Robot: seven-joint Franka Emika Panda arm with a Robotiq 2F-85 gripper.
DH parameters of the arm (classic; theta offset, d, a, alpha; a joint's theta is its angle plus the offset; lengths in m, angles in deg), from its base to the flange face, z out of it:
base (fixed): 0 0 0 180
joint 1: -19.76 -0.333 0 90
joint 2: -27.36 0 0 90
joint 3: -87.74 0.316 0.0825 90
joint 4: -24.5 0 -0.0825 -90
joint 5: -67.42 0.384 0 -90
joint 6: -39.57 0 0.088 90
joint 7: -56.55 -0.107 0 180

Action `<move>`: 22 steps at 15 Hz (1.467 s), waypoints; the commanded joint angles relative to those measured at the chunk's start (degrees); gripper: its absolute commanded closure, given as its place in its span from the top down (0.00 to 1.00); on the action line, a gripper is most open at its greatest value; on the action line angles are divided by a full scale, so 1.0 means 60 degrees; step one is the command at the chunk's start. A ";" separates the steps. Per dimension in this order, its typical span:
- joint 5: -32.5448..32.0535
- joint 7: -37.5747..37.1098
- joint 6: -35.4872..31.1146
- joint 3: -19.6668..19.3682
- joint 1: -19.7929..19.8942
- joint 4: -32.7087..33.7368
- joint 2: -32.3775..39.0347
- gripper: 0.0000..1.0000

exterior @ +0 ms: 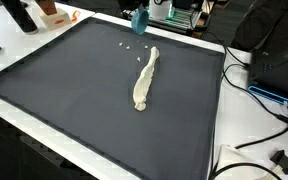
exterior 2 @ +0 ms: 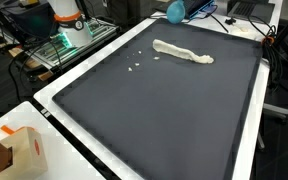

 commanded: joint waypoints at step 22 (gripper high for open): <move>-0.4549 -0.6357 0.2703 -0.0281 -0.1873 0.1789 0.3078 0.25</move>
